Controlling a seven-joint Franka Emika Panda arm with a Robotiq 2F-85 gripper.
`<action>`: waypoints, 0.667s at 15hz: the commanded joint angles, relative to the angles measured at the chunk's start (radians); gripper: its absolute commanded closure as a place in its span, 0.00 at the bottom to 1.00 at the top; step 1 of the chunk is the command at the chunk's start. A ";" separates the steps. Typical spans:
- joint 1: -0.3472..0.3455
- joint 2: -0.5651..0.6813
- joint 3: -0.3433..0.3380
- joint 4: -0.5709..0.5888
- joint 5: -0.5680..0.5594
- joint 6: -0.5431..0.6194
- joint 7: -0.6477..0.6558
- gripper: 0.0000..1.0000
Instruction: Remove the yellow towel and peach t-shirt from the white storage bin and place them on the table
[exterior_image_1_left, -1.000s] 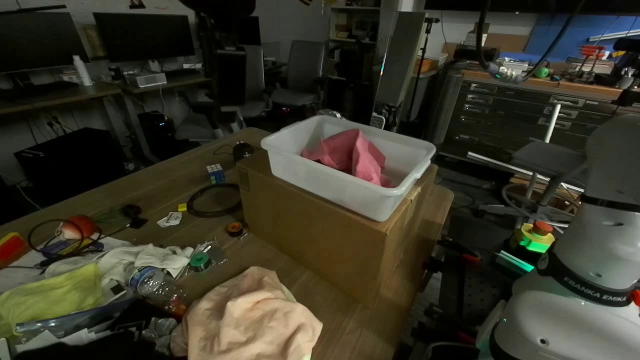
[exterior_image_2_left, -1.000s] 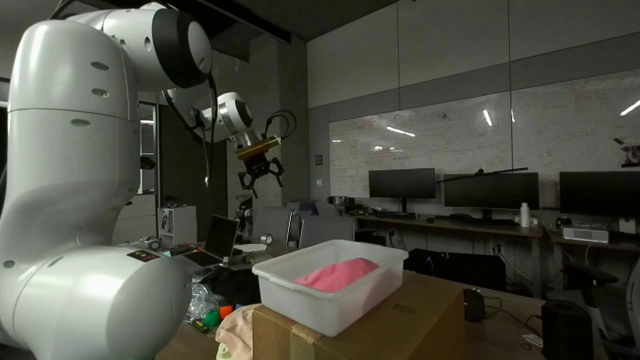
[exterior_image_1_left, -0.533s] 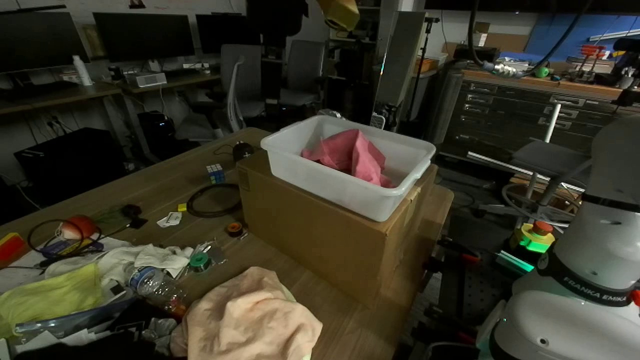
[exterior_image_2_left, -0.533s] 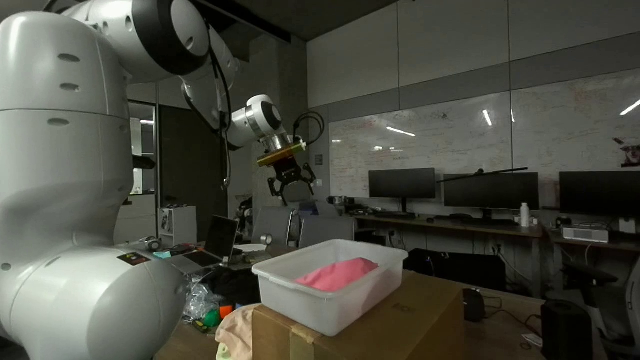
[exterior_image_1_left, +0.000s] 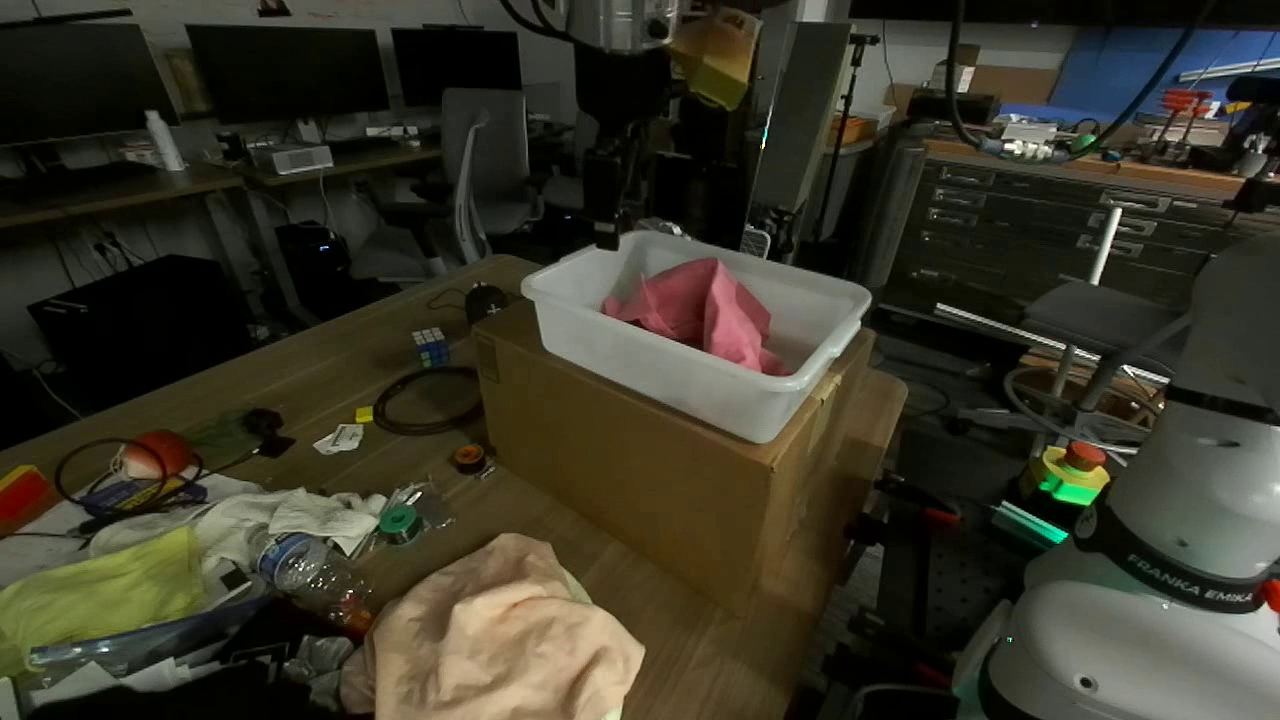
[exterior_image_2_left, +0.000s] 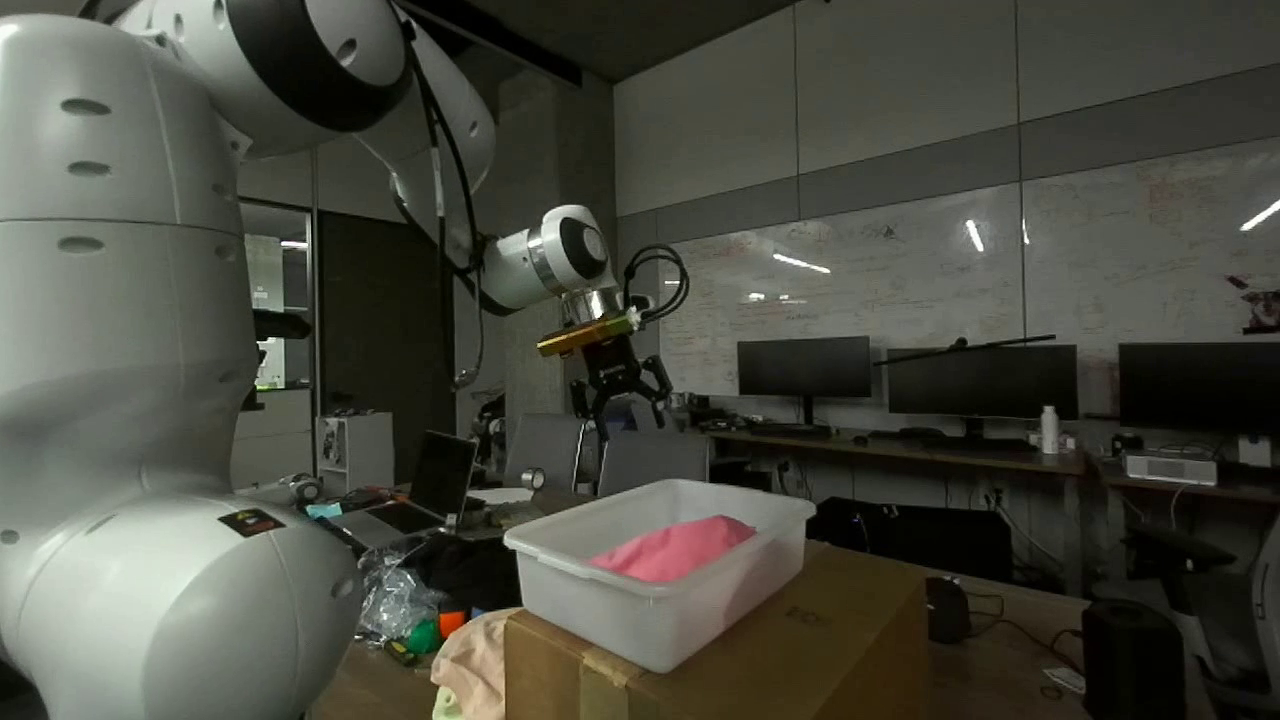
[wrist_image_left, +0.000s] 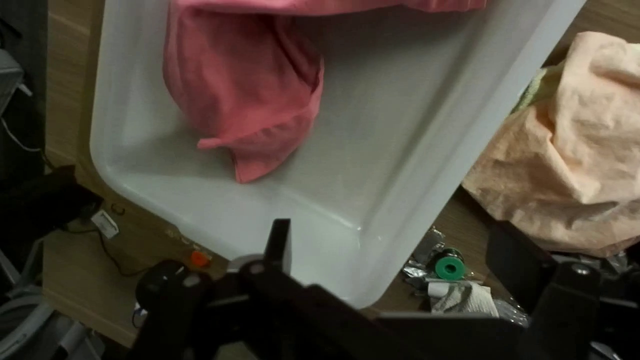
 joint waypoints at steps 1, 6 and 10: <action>-0.029 -0.032 -0.030 -0.058 0.063 0.031 0.023 0.00; -0.066 -0.021 -0.068 -0.100 0.142 0.055 0.028 0.00; -0.089 -0.015 -0.093 -0.133 0.213 0.075 0.028 0.00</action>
